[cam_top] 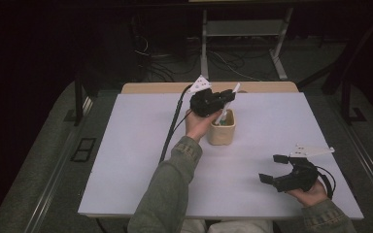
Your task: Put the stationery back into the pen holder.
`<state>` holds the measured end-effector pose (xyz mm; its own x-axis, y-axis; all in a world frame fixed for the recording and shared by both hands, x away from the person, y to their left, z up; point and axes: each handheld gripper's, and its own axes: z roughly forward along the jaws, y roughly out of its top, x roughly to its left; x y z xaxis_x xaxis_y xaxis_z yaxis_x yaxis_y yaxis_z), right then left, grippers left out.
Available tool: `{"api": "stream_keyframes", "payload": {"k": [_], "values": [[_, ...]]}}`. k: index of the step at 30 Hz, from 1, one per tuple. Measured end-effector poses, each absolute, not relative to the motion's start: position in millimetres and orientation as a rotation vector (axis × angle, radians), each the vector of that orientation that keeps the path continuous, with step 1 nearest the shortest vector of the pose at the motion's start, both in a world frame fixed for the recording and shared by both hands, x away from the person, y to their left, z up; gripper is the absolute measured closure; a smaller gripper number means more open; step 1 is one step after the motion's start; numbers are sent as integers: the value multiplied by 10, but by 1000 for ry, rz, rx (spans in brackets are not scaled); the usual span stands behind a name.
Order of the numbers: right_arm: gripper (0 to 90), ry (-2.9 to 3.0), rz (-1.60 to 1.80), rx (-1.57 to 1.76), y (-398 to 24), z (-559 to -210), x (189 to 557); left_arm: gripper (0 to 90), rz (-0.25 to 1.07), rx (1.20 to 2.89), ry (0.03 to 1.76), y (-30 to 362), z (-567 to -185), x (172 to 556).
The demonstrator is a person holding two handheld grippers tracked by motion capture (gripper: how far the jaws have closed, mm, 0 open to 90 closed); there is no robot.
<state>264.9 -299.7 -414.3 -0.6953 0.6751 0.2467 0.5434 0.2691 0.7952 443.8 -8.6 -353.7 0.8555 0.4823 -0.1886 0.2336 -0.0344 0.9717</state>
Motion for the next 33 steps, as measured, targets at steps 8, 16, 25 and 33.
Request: {"api": "stream_keyframes", "payload": {"k": [8,16,25,33], "values": [[4,2388,1406,1153,-2997,-4143,2647,774,209,1643,602,-65,-3656,4456],[4,2389,1404,1159,-2995,-4142,2647,686,178,1713,647,-12,-3660,4413],[4,2384,1400,1160,-2996,-4137,2644,263,126,1782,637,111,-3537,4271],[4,2385,1394,1162,-2991,-4138,2644,3,138,1849,640,211,-3482,4127]]}}
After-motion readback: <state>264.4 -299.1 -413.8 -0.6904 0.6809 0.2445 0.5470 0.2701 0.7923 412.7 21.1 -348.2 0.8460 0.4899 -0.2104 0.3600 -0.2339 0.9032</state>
